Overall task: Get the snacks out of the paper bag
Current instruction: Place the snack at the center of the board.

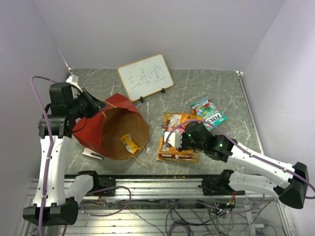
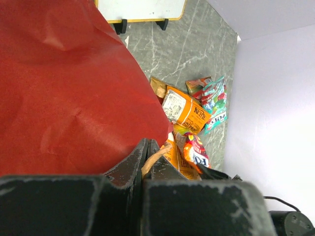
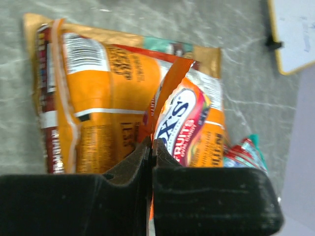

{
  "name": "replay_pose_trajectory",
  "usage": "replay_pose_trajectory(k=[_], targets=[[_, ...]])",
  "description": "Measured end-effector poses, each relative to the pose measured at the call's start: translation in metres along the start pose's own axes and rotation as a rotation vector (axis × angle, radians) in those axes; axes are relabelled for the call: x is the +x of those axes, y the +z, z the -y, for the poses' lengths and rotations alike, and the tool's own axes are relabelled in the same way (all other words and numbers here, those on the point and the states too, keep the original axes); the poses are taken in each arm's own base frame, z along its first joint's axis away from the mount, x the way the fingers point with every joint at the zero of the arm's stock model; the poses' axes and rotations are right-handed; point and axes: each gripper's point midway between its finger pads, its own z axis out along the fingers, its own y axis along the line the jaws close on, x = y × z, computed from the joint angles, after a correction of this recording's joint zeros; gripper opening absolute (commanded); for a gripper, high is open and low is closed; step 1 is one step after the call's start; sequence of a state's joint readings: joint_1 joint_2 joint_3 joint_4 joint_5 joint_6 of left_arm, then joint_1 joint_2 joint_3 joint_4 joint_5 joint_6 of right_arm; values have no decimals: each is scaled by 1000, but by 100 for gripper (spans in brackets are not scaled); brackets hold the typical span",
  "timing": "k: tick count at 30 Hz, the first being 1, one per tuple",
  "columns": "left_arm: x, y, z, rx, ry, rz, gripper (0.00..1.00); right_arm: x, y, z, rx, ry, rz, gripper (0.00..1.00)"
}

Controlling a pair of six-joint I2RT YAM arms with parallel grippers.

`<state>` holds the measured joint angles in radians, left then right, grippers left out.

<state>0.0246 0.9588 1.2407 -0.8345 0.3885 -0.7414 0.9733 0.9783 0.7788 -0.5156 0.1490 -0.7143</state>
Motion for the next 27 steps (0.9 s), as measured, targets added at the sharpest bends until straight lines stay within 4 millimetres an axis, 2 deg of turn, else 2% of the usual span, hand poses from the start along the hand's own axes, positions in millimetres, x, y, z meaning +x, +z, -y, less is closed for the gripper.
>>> replay_pose_trajectory(k=[7, 12, 14, 22, 27], targets=[[0, 1, -1, -2, -2, -3, 7, 12, 13, -56, -227, -16, 2, 0], [1, 2, -2, -5, -4, -6, 7, 28, 18, -82, -294, -16, -19, 0], [1, 2, -2, -5, -4, -7, 7, 31, 18, -85, -295, -13, -21, 1], [5, 5, -6, -11, -20, -15, 7, 30, 17, -83, -284, 2, -18, 33], [11, 7, -9, -5, -30, -37, 7, 16, 11, -71, -274, 5, 5, 51]])
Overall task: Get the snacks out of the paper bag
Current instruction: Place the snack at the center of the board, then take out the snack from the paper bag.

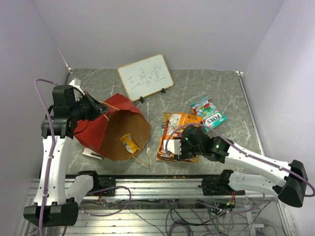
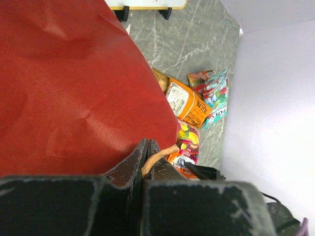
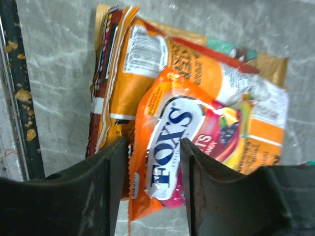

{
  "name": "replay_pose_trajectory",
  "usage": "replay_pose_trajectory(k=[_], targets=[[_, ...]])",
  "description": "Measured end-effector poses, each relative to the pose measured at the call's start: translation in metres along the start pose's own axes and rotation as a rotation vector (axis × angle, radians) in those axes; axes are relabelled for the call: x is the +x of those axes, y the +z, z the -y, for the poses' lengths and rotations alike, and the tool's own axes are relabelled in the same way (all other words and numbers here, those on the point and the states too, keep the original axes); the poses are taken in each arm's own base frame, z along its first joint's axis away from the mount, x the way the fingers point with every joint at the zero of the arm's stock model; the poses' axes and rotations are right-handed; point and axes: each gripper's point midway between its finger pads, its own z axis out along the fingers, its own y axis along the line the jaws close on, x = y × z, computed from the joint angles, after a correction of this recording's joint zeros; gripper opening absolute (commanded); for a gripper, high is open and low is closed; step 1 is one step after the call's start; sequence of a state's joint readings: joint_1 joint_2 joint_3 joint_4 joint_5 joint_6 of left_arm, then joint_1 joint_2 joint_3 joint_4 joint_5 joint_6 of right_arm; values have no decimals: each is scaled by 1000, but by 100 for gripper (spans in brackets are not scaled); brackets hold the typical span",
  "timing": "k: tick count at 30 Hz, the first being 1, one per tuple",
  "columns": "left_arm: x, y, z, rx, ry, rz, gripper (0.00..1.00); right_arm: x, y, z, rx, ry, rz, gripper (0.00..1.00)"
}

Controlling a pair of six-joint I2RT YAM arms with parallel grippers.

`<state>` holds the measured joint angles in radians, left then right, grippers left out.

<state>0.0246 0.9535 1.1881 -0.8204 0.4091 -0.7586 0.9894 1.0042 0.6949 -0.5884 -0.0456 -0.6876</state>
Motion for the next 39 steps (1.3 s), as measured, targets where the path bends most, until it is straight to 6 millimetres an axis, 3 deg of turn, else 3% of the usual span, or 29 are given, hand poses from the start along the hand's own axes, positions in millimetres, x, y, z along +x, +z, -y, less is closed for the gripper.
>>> replay_pose_trajectory(k=[4, 11, 16, 25, 33, 39], targets=[[7, 1, -4, 1, -6, -19, 7, -20, -9, 13, 32, 5, 57, 58], [16, 1, -7, 9, -10, -39, 7, -58, -20, 33, 78, 56, 188, 62], [17, 1, -7, 15, -2, -46, 7, -90, -10, 41, 70, 152, 300, 66], [29, -2, -16, -4, 12, -77, 7, -154, 44, 29, 4, 370, 442, 70], [35, -16, -25, -39, 45, -48, 7, -177, 117, 29, 48, 466, 380, 69], [44, -19, -33, -23, 33, -8, 7, -187, 150, 42, 167, 512, 354, 72]])
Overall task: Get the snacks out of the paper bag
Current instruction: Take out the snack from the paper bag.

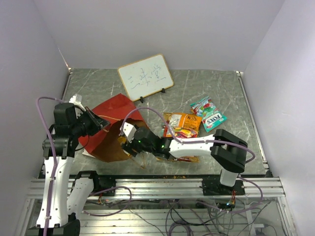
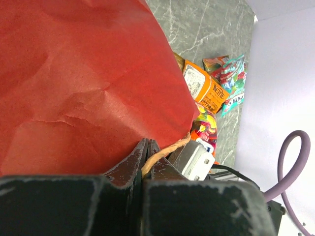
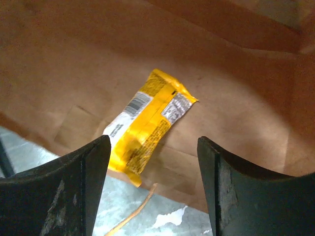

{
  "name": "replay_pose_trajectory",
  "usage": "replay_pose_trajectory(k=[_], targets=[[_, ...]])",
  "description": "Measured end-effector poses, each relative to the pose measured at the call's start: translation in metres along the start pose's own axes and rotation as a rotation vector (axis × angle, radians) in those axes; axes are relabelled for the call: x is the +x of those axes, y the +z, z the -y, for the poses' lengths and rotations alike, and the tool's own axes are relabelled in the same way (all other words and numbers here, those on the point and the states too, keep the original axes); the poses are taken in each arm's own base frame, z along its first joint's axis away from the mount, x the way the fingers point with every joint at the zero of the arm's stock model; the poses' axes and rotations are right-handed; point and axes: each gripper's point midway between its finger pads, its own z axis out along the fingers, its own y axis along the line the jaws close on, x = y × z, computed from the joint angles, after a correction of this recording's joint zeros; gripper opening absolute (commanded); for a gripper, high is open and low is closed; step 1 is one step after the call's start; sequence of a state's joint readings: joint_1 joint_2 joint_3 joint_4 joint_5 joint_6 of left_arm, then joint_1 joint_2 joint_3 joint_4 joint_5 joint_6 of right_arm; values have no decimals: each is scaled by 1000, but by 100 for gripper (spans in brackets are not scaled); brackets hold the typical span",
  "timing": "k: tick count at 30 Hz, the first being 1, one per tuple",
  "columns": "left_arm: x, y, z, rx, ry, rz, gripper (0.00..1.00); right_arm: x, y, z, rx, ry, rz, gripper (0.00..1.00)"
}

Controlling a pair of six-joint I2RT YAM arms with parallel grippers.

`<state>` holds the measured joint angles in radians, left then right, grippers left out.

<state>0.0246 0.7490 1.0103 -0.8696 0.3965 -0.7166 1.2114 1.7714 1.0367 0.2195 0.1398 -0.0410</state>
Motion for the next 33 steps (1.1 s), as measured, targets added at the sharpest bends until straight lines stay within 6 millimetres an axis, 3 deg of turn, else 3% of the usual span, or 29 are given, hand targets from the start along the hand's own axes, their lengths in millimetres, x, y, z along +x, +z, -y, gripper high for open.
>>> replay_pose_trajectory(k=[7, 12, 25, 28, 33], targets=[[8, 14, -10, 9, -54, -1, 7, 13, 25, 14, 125, 50, -1, 75], [2, 16, -4, 47, -61, 34, 7, 24, 37, 14, 146, 83, -14, 77], [-4, 18, 13, 138, -86, 50, 7, 11, 48, 0, 99, 140, 37, 82], [-3, 16, 15, 146, -82, 44, 7, 20, 59, -3, 101, 139, 14, 79], [-4, 13, 17, 149, -60, 46, 7, 42, 71, -7, 102, 129, -39, 63]])
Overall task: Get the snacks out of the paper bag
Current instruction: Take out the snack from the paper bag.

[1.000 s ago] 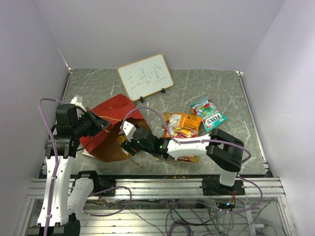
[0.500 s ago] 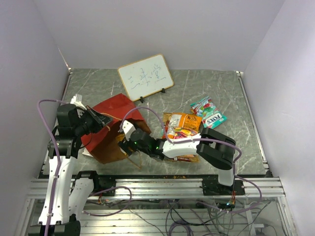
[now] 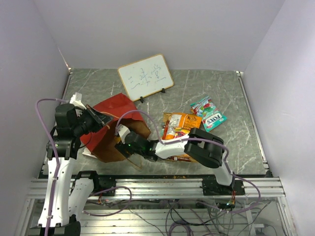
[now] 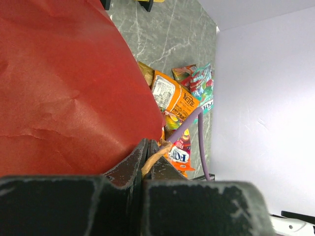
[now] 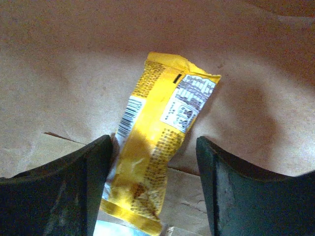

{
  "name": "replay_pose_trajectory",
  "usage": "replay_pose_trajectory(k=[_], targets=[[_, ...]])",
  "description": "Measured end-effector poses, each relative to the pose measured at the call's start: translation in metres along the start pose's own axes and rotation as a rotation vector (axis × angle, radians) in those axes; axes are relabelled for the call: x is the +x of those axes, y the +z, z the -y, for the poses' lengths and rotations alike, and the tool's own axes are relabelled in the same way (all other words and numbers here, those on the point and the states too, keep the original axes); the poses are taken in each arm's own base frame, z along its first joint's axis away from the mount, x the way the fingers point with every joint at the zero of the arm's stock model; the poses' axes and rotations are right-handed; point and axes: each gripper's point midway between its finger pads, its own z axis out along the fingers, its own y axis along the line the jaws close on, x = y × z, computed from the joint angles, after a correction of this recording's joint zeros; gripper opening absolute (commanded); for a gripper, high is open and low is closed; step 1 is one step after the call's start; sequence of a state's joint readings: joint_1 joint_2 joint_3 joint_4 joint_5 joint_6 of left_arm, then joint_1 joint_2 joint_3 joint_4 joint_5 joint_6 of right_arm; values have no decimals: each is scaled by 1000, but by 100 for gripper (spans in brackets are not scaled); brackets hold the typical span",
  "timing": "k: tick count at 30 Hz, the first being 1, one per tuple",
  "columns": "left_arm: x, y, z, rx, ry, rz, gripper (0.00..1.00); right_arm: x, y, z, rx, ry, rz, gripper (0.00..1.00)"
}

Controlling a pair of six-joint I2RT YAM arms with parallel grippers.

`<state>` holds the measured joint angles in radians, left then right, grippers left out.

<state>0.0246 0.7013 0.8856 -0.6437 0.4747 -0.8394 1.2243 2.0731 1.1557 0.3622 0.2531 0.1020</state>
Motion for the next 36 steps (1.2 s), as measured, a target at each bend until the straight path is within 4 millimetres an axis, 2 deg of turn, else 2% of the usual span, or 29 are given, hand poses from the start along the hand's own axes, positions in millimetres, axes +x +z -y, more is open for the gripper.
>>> replay_pose_trajectory(k=[4, 9, 13, 24, 27, 29, 36], targets=[[-2, -1, 2, -3, 17, -2, 7, 0, 0, 0, 0, -13, -4, 50], [-3, 0, 1, -25, 24, -17, 7, 0, -3, 1, -7, -46, -17, 24], [-8, 2, -1, -59, 28, -23, 7, -8, -9, 1, -21, -73, -12, 18], [-19, 8, -4, -121, 14, -31, 7, -53, -36, 9, -15, -128, 61, 5], [-23, 8, -2, -124, 11, -25, 7, -75, -53, 16, -2, -145, 104, 0], [-25, 9, 1, -125, 3, -23, 7, -88, -70, 23, 15, -155, 134, 0], [-41, 11, 17, -108, -24, 0, 7, -125, -138, 53, 95, -187, 221, 0]])
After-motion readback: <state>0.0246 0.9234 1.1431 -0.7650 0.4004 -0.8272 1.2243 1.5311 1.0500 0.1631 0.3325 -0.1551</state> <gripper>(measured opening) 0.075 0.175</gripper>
